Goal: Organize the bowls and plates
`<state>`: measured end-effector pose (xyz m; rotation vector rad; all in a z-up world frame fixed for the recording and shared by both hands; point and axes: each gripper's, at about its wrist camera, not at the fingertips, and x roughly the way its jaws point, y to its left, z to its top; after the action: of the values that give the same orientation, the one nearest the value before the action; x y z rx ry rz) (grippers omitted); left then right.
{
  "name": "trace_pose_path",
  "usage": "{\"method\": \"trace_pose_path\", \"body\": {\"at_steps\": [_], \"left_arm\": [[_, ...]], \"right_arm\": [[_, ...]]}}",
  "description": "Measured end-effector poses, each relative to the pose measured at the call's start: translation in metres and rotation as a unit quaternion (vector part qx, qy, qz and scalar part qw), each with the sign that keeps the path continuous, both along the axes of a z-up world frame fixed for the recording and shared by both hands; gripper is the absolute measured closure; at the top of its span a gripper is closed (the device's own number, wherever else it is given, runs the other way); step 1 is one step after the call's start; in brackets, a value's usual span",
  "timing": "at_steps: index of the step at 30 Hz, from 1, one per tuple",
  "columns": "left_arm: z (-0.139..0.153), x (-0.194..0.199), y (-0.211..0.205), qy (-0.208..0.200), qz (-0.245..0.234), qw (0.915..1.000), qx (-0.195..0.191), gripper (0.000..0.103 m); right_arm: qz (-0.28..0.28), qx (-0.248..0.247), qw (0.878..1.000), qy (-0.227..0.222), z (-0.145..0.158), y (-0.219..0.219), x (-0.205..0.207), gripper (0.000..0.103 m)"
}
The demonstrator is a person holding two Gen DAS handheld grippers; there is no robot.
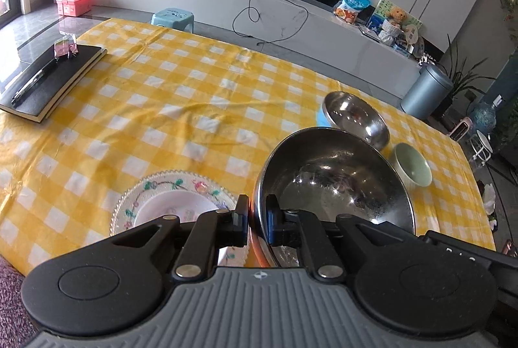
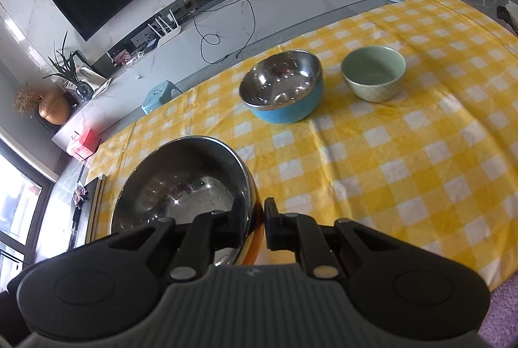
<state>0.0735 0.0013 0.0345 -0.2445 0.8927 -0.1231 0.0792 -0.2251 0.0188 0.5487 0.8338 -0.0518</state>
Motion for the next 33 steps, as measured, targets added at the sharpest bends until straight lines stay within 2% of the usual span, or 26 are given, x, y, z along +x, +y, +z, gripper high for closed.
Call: {"method": "trace_pose_path", "body": {"at_steps": [6, 14, 33], "left_arm": [[-0.015, -0.018, -0.014, 0.031, -0.03, 0.9991, -0.002, 0.091], [-0.031, -0.031, -0.027, 0.046, -0.043, 0.998, 0.004, 0.09], [-0.053, -0.018, -0.032, 0.062, -0.044, 0.9971, -0.007, 0.09]], "right_arm": [[-0.009, 0.0, 1.0, 0.026, -0.011, -0.022, -0.028, 0.094], [-0.022, 0.008, 0.999, 0.047, -0.03, -0.035, -0.044, 0.094], [-0.039, 0.012, 0.998, 0.053, -0.051, -0.041, -0.034, 0.094]]}}
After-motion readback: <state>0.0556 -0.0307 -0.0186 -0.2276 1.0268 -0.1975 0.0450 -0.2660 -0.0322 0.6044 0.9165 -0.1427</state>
